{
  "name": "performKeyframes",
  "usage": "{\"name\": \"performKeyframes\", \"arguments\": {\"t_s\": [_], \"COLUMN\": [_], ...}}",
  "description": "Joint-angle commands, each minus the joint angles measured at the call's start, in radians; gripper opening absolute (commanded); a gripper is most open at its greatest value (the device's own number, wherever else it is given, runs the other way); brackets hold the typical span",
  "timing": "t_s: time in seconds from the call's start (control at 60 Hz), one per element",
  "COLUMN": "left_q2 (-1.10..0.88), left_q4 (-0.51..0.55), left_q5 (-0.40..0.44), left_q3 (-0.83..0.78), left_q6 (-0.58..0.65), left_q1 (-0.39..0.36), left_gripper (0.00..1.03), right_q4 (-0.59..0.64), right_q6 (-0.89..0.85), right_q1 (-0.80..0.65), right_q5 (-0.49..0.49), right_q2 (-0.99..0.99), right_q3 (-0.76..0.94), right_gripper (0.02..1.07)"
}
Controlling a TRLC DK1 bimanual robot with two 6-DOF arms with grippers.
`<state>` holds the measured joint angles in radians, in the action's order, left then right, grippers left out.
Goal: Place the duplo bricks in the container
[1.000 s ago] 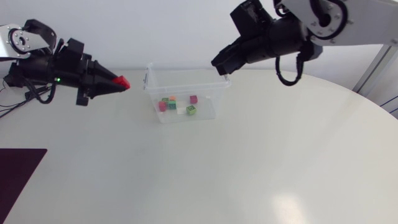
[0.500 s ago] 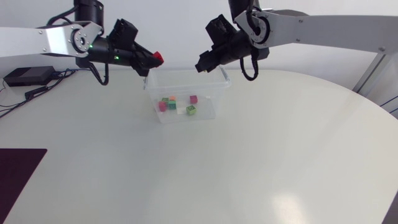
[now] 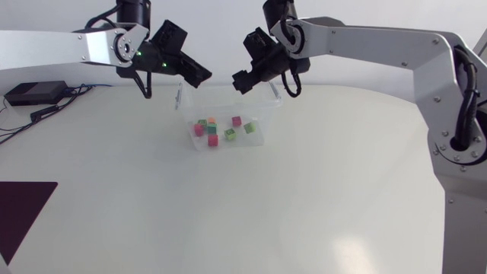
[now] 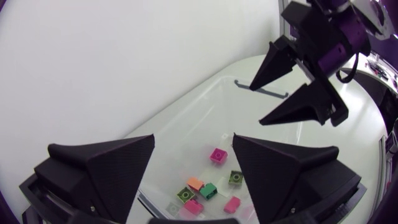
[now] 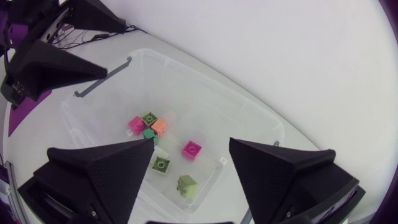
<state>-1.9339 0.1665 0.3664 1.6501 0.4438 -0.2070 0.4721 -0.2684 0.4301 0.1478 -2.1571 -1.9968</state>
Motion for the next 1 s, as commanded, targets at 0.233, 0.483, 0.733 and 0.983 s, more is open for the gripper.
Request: {"name": "performKeyframes", "arguments": {"t_s": [0.233,0.483,0.733,0.983], "left_q2": [0.303,0.520,0.779,0.911], "left_q4": [0.087,-0.021,-0.231,-0.303], "left_q5": [-0.032,-0.305,-0.546,-0.544], "left_q3": [-0.047,-0.329,-0.670,-0.897], "left_q6": [-0.085,-0.108,-0.114,-0.120], "left_q1": [0.055,0.101,0.050,0.103], "left_gripper": [1.00,1.00,1.00,0.99], "right_q4": [-0.107,-0.153,-0.314,-0.397], "right_q6": [0.029,0.020,-0.043,-0.041], "right_q1": [-0.047,-0.162,-0.229,-0.255], "right_q5": [-0.114,-0.171,-0.284,-0.349], "right_q2": [0.361,0.622,0.892,1.088], "right_q3": [0.280,0.569,0.941,1.178], "right_gripper": [1.03,1.03,1.03,1.03]}}
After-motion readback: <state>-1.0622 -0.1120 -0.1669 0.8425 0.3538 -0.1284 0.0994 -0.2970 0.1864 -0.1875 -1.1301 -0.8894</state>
